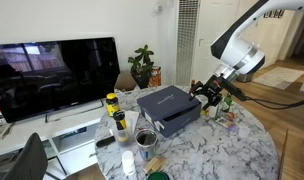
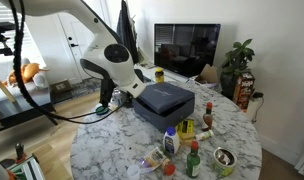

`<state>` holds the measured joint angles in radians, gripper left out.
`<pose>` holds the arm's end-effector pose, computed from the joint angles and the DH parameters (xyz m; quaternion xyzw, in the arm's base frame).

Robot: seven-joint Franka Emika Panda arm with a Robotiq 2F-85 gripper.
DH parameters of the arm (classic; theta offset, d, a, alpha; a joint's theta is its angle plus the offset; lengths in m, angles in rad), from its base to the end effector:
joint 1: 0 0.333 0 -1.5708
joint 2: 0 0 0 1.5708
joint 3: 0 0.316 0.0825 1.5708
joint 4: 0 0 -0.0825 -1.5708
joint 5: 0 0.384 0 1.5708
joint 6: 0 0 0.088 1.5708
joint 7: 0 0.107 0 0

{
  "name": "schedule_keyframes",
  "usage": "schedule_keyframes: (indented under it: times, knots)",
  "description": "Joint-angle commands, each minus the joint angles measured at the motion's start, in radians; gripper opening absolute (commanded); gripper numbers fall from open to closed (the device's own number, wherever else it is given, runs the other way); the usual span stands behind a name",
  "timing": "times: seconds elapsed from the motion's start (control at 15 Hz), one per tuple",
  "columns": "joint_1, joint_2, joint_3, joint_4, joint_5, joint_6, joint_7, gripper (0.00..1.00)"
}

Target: Pick up the blue box lid and place it upside down on the table

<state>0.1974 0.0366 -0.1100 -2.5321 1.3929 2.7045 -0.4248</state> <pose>0.4506 0.0052 0.2586 -0.8832 0.3489 -0.1044 0.2956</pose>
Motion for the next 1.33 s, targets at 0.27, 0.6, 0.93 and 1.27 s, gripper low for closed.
schedule_keyframes:
  times: [0.27,0.6,0.93,1.27]
  knots:
    - [-0.011,0.242,0.007,0.206,0.429,0.054,-0.355,1.0]
    - [-0.012,0.326,-0.013,0.279,0.621,0.047,-0.515,1.0]
    - [-0.012,0.368,-0.037,0.312,0.759,0.023,-0.624,1.0]
    - [-0.013,0.37,-0.047,0.312,0.862,0.007,-0.676,1.0]
